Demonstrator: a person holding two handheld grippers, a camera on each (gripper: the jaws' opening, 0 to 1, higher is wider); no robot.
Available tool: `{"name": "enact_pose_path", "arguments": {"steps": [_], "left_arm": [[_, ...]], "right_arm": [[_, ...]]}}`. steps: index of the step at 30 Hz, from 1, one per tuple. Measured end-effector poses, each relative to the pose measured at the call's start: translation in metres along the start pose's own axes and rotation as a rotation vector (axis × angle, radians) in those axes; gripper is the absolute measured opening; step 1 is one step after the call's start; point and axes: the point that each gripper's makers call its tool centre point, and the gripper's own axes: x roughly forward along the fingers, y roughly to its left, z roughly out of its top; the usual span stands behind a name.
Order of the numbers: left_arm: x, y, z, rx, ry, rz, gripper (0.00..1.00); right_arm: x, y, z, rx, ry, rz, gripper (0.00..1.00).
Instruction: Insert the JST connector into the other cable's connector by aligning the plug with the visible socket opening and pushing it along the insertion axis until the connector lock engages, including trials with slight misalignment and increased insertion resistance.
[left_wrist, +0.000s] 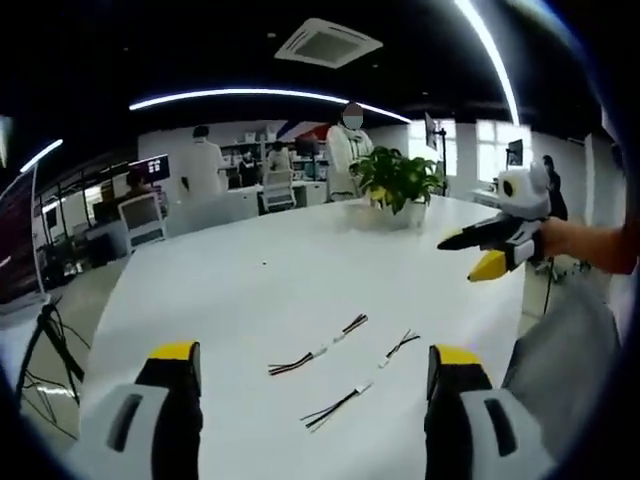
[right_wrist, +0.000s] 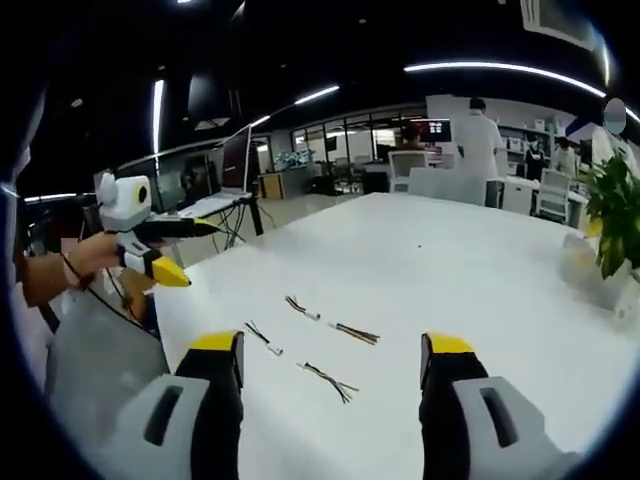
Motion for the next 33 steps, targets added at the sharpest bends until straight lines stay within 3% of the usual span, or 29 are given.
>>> {"name": "enact_pose_path", "arguments": {"steps": [14,19,21,24,26,33], "left_arm": [[0.029,0.002,0.007,0.032,-0.003,-0.081,0.89],[0.040,0.006,0.010,0.034,-0.004,-0.092,0.88],[0.046,0.007,0.017,0.014,-0.026,-0.093,0.88],[0.053,0.009,0.022,0.046,-0.034,-0.088,0.86],[0.061,0.009,0.022,0.088,-0.020,-0.094,0.85],[0.076,0.008,0.019,0.098,-0.008,-0.125,0.82]], "right_arm": [[0.031,-0.020,0.012,-0.084,0.012,0.019,0.66],[0.048,-0.028,0.002,-0.122,0.051,0.035,0.64],[0.056,-0.027,0.000,-0.145,0.067,0.058,0.62],[0.067,-0.022,0.001,-0.174,0.072,0.089,0.61],[0.074,-0.019,0.001,-0.182,0.071,0.114,0.60],[0.092,-0.013,-0.002,-0.237,0.093,0.169,0.58]]}}
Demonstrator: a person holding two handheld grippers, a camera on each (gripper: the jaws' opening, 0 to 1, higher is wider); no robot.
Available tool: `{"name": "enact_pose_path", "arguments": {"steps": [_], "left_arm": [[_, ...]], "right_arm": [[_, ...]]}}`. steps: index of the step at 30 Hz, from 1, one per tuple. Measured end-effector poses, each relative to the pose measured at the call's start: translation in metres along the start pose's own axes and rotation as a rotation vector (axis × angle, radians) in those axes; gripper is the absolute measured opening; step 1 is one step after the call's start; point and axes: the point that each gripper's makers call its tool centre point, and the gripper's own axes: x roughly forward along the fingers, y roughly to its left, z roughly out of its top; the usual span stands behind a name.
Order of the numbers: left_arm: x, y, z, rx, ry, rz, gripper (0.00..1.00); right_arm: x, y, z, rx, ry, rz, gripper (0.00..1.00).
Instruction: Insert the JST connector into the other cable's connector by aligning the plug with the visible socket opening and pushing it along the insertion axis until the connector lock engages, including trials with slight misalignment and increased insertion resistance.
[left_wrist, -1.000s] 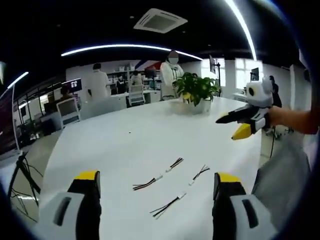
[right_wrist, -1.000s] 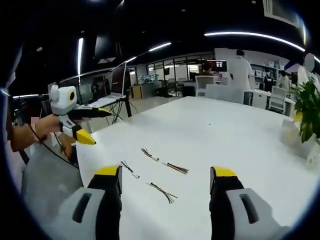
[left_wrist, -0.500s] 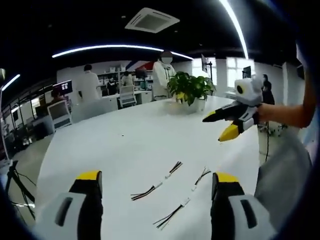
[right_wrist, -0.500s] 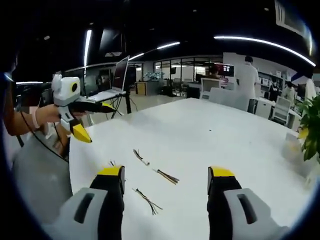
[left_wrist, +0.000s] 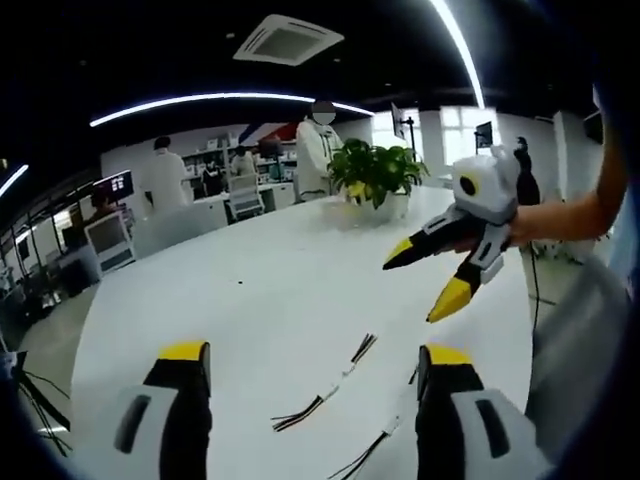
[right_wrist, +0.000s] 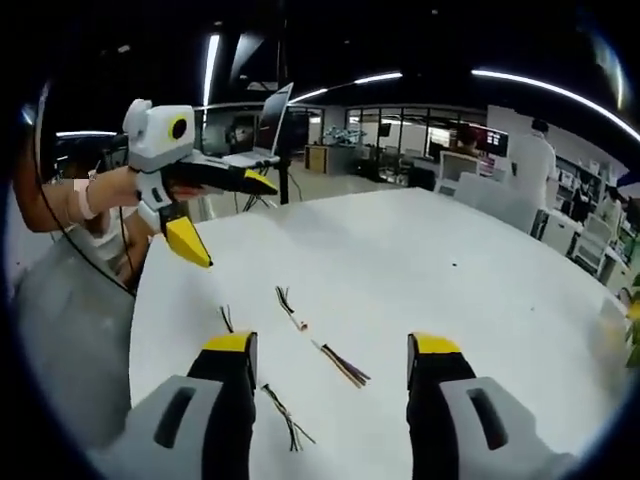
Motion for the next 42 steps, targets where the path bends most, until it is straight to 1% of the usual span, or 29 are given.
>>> {"name": "enact_pose_path", "arguments": {"steps": [2,3,5,7,10,12,16,20,23,27,30,32,36,42], "left_arm": [[0.003,0.001,-0.004,0.015,0.018,0.001,0.82],[0.003,0.001,-0.004,0.016,0.017,-0.001,0.82],[0.006,0.000,-0.002,-0.036,-0.002,-0.020,0.81],[0.009,0.002,-0.003,-0.042,-0.008,-0.022,0.80],[0.013,0.005,-0.010,-0.016,0.019,-0.023,0.76],[0.016,0.006,-0.014,-0.017,0.023,-0.027,0.74],[0.021,0.006,-0.021,-0.019,0.034,-0.044,0.70],[0.027,0.005,-0.033,-0.047,0.055,-0.079,0.70],[0.031,0.006,-0.040,-0.039,0.072,-0.085,0.68],[0.034,0.010,-0.048,-0.017,0.090,-0.093,0.63],[0.036,0.010,-0.052,-0.004,0.097,-0.115,0.56],[0.038,0.009,-0.055,-0.007,0.103,-0.125,0.55],[0.042,0.007,-0.062,-0.003,0.116,-0.145,0.54],[0.049,0.001,-0.071,0.020,0.135,-0.191,0.45]], "right_arm": [[0.003,0.001,0.001,-0.011,0.000,0.015,0.57],[0.004,0.002,0.001,-0.017,0.003,0.022,0.56],[0.007,0.003,0.001,-0.031,0.008,0.035,0.54],[0.010,0.003,0.000,-0.040,0.014,0.046,0.53],[0.014,0.003,-0.001,-0.043,0.012,0.066,0.55],[0.018,0.000,-0.003,-0.042,0.016,0.074,0.55],[0.022,-0.004,-0.009,-0.054,0.028,0.089,0.49],[0.026,-0.009,-0.015,-0.080,0.056,0.091,0.50],[0.029,-0.010,-0.018,-0.094,0.068,0.102,0.49],[0.034,-0.010,-0.019,-0.112,0.072,0.126,0.47],[0.039,-0.005,-0.019,-0.123,0.074,0.154,0.46],[0.044,-0.005,-0.023,-0.133,0.082,0.160,0.46],[0.050,0.000,-0.027,-0.148,0.093,0.191,0.42],[0.058,0.008,-0.034,-0.159,0.115,0.238,0.38]]}}
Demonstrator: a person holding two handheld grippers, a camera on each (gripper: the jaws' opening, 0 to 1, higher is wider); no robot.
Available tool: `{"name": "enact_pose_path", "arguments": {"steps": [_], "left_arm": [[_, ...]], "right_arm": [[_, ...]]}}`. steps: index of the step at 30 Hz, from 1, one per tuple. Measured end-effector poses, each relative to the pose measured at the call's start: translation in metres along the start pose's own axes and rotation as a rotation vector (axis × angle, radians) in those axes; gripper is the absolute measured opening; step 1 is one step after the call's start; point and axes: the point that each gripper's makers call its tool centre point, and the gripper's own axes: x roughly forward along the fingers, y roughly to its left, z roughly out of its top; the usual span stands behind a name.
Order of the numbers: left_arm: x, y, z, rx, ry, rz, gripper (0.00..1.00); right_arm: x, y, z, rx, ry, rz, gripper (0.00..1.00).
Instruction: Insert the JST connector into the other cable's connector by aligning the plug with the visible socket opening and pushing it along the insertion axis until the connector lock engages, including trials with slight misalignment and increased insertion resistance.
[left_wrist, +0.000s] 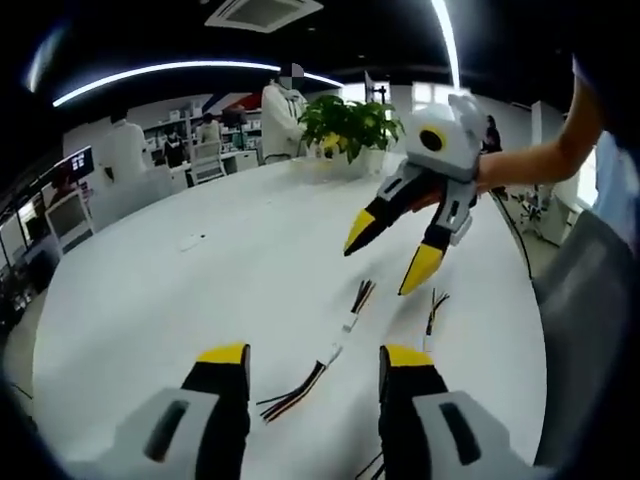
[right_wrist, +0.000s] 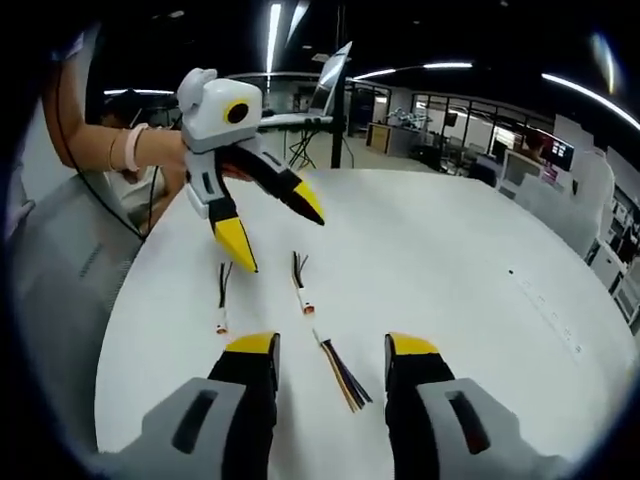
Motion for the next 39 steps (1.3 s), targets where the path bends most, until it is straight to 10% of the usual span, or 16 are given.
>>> {"name": "enact_pose_path", "arguments": {"steps": [39], "left_arm": [[0.033,-0.013,-0.023,0.171,0.061,-0.161,0.08]], "right_arm": [[0.036,0.006,-0.020,-0.074,0.043,0.130,0.12]]}}
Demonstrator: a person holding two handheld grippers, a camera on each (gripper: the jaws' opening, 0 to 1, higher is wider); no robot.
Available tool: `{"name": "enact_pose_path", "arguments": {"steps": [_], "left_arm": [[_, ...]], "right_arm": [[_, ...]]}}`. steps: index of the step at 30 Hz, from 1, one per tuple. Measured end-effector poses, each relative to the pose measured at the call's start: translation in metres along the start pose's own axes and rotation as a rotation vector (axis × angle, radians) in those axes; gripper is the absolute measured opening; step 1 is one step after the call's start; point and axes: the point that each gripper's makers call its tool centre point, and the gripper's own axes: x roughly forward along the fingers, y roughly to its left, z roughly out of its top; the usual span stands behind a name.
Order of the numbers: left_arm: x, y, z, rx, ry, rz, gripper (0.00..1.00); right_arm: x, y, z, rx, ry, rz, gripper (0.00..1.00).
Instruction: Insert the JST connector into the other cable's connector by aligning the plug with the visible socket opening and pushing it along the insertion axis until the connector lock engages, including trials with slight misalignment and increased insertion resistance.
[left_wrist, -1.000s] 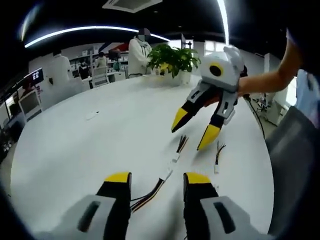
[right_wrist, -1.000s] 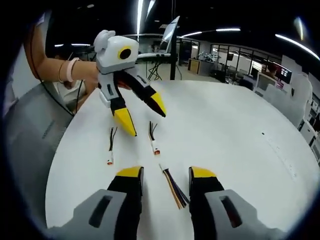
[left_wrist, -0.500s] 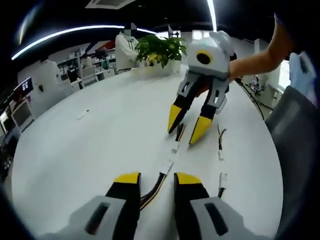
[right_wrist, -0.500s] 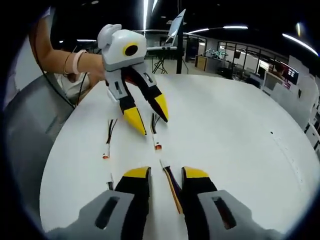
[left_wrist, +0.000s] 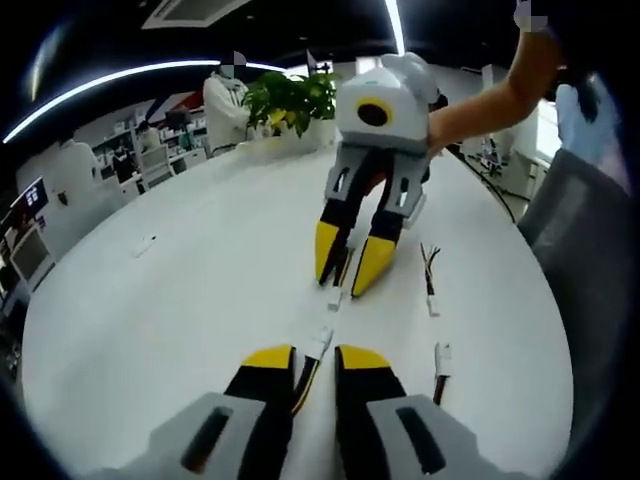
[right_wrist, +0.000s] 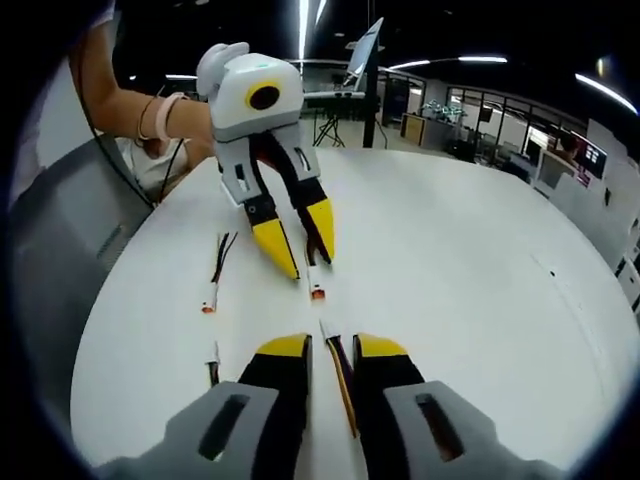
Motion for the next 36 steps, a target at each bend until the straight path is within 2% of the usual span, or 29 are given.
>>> {"name": "enact_pose_path", "arguments": {"steps": [5,8,17,21,29,36], "left_arm": [[0.0002,-0.0018,0.0004,-0.012,-0.009,-0.012,0.06],[0.0013,-0.0020,0.0017,-0.040,-0.030,-0.024,0.04],[0.0067,-0.0007,-0.0052,-0.007,-0.003,-0.026,0.03],[0.0089,-0.0012,-0.0049,-0.047,-0.010,-0.036,0.04],[0.0098,-0.0026,-0.0054,-0.025,-0.013,-0.046,0.02],[0.0098,-0.0038,-0.0050,-0.042,-0.026,-0.062,0.00]], "right_arm": [[0.0032,-0.0030,-0.0028,-0.028,0.008,0.000,0.06],[0.0040,-0.0035,-0.0041,-0.019,0.010,0.003,0.06],[0.0051,-0.0045,-0.0037,-0.019,0.003,0.003,0.06],[0.0061,-0.0056,-0.0046,-0.024,-0.001,0.009,0.05],[0.0066,-0.0066,-0.0060,-0.012,-0.007,0.017,0.05],[0.0051,-0.0044,-0.0055,-0.011,0.000,0.010,0.04]]}}
